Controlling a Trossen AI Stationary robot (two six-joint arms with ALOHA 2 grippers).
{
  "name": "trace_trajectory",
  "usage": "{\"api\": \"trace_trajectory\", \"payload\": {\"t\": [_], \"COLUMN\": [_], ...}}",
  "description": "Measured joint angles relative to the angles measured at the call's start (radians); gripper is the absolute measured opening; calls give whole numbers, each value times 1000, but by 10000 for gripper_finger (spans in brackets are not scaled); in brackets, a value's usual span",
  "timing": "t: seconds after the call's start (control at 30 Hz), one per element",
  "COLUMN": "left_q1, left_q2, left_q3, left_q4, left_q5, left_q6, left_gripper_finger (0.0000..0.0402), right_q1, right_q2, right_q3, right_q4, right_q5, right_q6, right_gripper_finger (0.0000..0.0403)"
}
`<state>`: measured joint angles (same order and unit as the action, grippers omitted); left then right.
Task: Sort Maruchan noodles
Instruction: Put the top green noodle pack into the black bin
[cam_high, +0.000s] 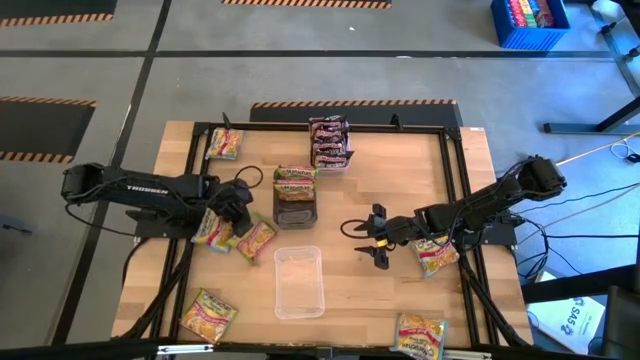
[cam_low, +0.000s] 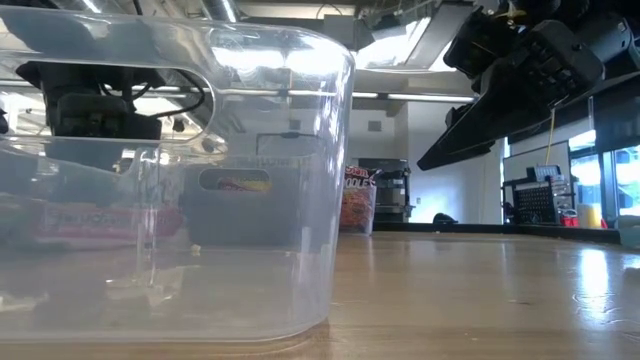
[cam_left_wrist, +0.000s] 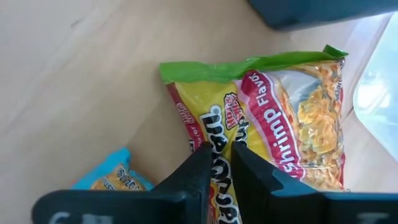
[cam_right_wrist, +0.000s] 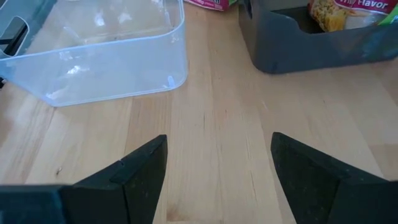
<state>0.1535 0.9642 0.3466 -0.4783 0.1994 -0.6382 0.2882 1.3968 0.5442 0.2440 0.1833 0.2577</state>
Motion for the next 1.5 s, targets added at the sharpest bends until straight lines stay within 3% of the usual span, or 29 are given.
{"api": "trace_trajectory", "payload": {"t": [0.37, 0.77, 1.23, 1.5], "left_q1": [-62, -188, -382, -463], "left_q2": [0, -32, -32, -33], "left_q3": [0, 4, 146, 178], "left_q4": [5, -7, -97, -87], "left_q5": [-91, -209, -354, -450], "left_q6": [22, -12, -37, -35], "left_gripper_finger": [2, 0, 0, 0], "right_q1": [0, 0, 0, -40], "right_q2": [0, 0, 1, 33], "right_q3": [0, 0, 77, 83], "right_q4": [0, 1, 8, 288], "right_q5": [8, 18, 16, 11], "right_q6": [3, -2, -57, -108], "right_gripper_finger": [269, 269, 269, 269]}}
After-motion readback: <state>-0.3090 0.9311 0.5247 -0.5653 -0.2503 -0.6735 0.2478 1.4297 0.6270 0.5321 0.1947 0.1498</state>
